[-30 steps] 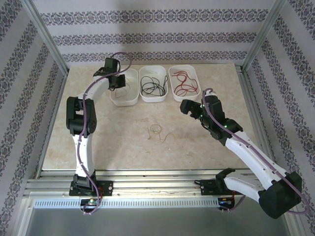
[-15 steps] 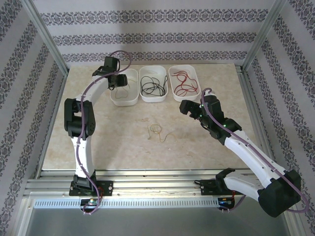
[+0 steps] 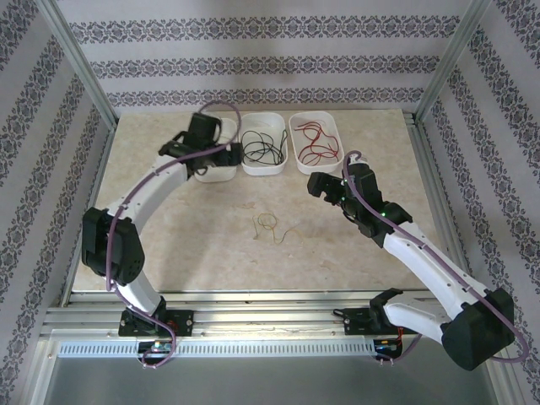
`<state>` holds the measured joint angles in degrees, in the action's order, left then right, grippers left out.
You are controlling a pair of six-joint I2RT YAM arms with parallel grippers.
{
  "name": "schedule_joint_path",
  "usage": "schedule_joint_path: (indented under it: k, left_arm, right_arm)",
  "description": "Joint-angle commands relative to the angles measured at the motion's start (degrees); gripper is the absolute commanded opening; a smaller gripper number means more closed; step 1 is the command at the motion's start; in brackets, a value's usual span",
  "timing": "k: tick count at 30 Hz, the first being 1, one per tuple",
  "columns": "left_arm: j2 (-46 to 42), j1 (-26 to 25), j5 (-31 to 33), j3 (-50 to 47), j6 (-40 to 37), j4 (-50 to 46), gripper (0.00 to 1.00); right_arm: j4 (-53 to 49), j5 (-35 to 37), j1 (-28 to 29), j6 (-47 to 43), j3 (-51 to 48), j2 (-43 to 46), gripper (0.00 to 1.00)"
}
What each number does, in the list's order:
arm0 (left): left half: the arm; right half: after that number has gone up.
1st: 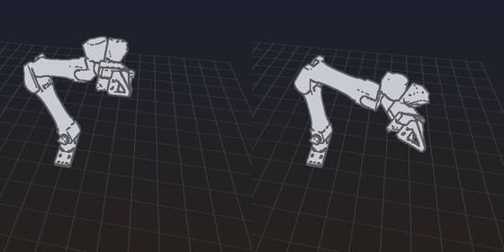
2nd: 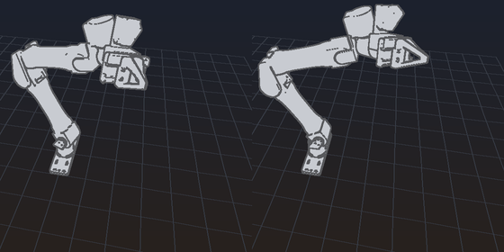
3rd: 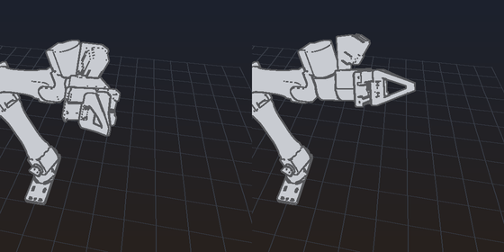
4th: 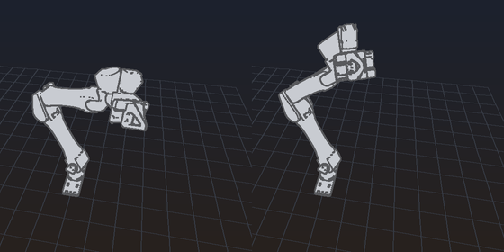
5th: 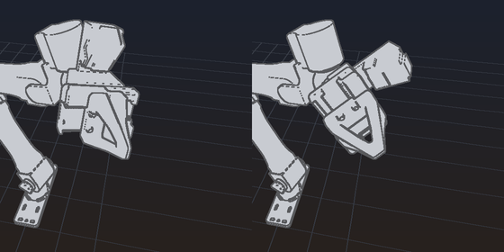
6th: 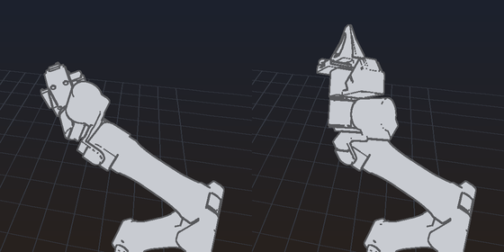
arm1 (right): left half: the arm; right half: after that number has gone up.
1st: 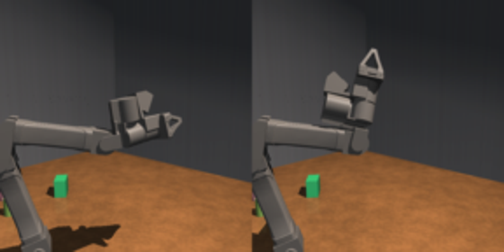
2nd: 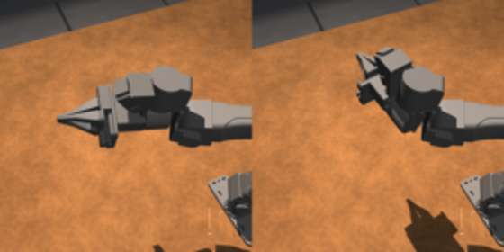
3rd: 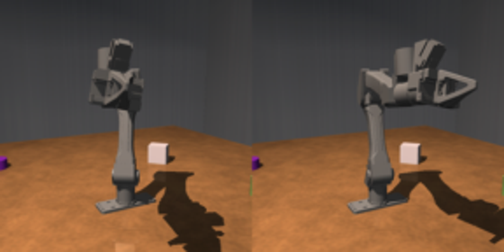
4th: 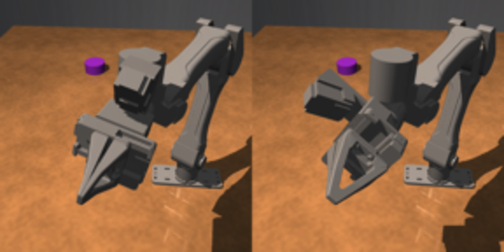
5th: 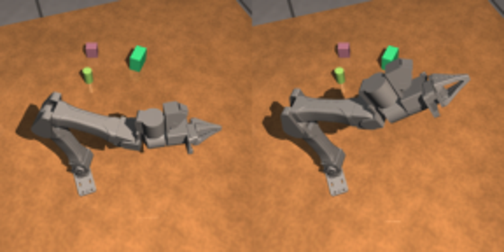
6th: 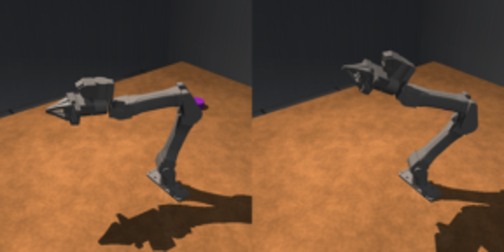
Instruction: Untangle the cables
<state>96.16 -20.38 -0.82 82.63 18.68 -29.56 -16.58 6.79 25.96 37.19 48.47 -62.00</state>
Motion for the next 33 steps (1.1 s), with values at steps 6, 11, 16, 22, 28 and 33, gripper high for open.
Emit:
schedule_joint_path:
  k: [6, 11, 16, 22, 28, 33]
  left_arm:
    - [0.9, -9.4, -1.3, -5.3, 5.3, -4.5, 1.00]
    - [2.7, -13.7, -5.0, -8.9, 8.7, -3.0, 0.94]
    - [3.3, -15.0, -5.1, -12.5, 9.6, -2.3, 0.94]
    - [5.1, -17.0, -7.6, -13.9, 11.0, 0.1, 0.96]
    - [8.2, -17.9, -4.3, -12.8, 11.0, -0.2, 0.97]
    - [9.8, -18.5, -4.9, -12.1, 11.0, 0.9, 0.94]
  right_arm:
    - [-2.3, 3.3, -0.6, 0.0, 0.1, -0.6, 0.98]
    - [-2.6, 3.6, -0.9, 0.2, -0.6, -0.5, 0.98]
    - [-2.5, 3.7, -1.2, 0.1, -1.3, -0.4, 0.98]
    - [-2.3, 3.6, -1.4, 0.5, -2.1, 0.1, 0.98]
    - [-2.2, 3.3, -1.4, 0.7, -2.5, 0.3, 0.98]
    - [-2.0, 3.2, -1.5, 0.6, -2.6, 0.2, 0.98]
